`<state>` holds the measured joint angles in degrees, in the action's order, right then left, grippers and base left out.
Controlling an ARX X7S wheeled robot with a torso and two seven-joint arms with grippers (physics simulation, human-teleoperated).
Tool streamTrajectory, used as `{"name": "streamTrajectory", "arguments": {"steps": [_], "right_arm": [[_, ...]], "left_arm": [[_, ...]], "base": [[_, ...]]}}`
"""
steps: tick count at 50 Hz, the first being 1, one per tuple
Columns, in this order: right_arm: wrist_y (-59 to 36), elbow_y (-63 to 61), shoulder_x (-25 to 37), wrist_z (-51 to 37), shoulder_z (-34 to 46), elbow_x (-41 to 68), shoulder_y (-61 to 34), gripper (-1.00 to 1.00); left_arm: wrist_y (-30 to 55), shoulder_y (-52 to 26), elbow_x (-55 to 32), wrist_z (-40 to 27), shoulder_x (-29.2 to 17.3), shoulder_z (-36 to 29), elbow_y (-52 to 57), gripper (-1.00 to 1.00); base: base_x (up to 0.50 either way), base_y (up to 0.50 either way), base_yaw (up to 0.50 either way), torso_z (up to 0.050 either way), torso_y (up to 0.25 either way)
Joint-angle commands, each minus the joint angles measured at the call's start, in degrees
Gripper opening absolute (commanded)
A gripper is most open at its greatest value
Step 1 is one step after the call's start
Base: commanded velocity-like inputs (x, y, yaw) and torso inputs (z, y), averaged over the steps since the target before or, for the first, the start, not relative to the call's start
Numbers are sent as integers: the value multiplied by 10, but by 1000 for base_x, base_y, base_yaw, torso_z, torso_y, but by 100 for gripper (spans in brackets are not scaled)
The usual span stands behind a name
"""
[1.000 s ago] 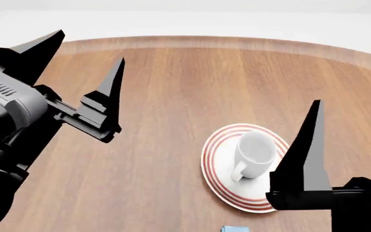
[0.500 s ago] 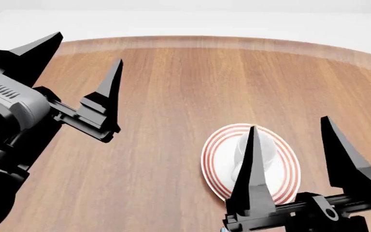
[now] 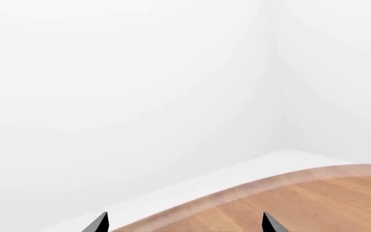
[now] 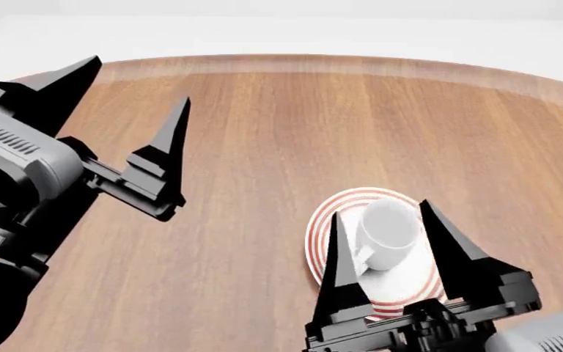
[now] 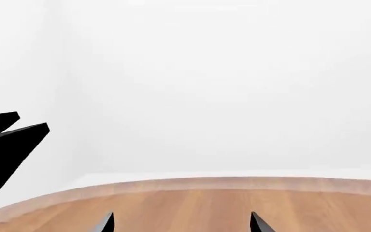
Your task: Pick up the white mug and put it on the plate, and put the chocolate pudding to the right of the plate.
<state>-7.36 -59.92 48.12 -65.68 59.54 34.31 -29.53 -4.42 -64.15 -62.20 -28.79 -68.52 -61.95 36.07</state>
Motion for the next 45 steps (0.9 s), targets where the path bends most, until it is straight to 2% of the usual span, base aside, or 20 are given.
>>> {"name": "streamTrajectory", "arguments": {"steps": [1,8,26,34,45], "right_arm": [[115,-1,60,-242,424,76,-334,100],[98,-1,57,-243,404,114,-318,100],[1,-1,58,-243,298,185,-251,100],[9,-1,48,-243,280,253,-237,100],[-1,-1,41,-243,269,276,-211,100]], "left_arm": [[-2,4,1,14,8,16,7,100],[-9,7,-4,15,1,19,9,100],[-22,15,-12,18,-3,23,10,100],[-20,15,-16,21,0,23,8,100],[-17,17,-15,19,3,23,6,100]], "base": [[0,0,0,0,0],[0,0,0,0,0],[0,0,0,0,0],[0,0,0,0,0],[0,0,0,0,0]]}}
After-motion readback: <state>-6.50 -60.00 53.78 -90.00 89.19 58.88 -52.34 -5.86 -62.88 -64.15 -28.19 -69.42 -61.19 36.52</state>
